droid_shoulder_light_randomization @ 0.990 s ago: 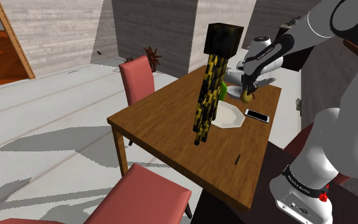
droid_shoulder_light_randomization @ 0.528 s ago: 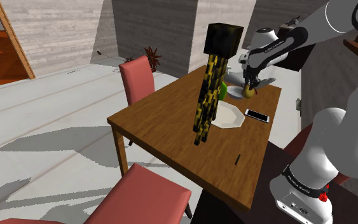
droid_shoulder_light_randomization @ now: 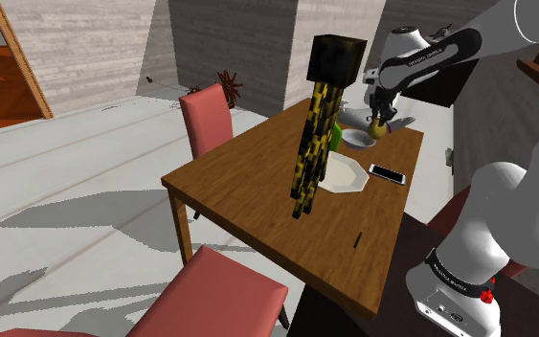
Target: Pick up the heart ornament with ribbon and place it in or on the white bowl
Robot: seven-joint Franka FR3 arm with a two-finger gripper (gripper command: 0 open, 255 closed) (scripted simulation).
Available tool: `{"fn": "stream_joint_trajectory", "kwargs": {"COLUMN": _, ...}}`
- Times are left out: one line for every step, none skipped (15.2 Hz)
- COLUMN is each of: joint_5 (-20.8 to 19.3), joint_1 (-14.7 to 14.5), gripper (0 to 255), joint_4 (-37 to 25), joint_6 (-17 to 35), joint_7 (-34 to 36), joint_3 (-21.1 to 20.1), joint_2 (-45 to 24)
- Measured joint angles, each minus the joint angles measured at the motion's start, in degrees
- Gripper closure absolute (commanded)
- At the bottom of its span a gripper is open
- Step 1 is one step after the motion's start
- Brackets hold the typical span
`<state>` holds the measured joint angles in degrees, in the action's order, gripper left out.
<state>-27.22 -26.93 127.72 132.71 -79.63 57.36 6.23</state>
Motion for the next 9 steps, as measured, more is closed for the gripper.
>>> {"fn": "stream_joint_trajectory", "kwargs": {"joint_5": 1.4, "joint_1": -0.2, "gripper": 255, "joint_4": -1.3, "joint_6": -0.2, "joint_7": -1.3, "joint_3": 0.6, "joint_2": -1.2}}
{"fn": "stream_joint_trajectory", "kwargs": {"joint_5": 4.2, "joint_1": -0.7, "gripper": 255, "joint_4": -3.3, "joint_6": -0.2, "joint_7": -3.6, "joint_3": 1.5, "joint_2": -3.7}}
{"fn": "stream_joint_trajectory", "kwargs": {"joint_5": 7.9, "joint_1": -0.7, "gripper": 255, "joint_4": -5.6, "joint_6": -0.2, "joint_7": -6.4, "joint_3": 2.2, "joint_2": -6.7}}
{"fn": "stream_joint_trajectory", "kwargs": {"joint_5": 12.0, "joint_1": -0.3, "gripper": 255, "joint_4": -8.4, "joint_6": -0.8, "joint_7": -9.4, "joint_3": 2.4, "joint_2": -10.0}}
{"fn": "stream_joint_trajectory", "kwargs": {"joint_5": 16.3, "joint_1": 0.9, "gripper": 255, "joint_4": -11.2, "joint_6": -1.1, "joint_7": -12.5, "joint_3": 2.1, "joint_2": -13.6}}
{"fn": "stream_joint_trajectory", "kwargs": {"joint_5": 19.7, "joint_1": 2.3, "gripper": 255, "joint_4": -13.8, "joint_6": -1.8, "joint_7": -14.9, "joint_3": 1.5, "joint_2": -16.3}}
{"fn": "stream_joint_trajectory", "kwargs": {"joint_5": 22.8, "joint_1": 4.2, "gripper": 255, "joint_4": -16.7, "joint_6": -2.8, "joint_7": -17.2, "joint_3": 0.5, "joint_2": -19.1}}
{"fn": "stream_joint_trajectory", "kwargs": {"joint_5": 23.1, "joint_1": 4.2, "gripper": 0, "joint_4": -16.8, "joint_6": -2.8, "joint_7": -17.3, "joint_3": 0.5, "joint_2": -19.1}}
{"fn": "stream_joint_trajectory", "kwargs": {"joint_5": 23.0, "joint_1": 4.1, "gripper": 0, "joint_4": -16.7, "joint_6": -2.8, "joint_7": -17.2, "joint_3": 0.6, "joint_2": -19.1}}
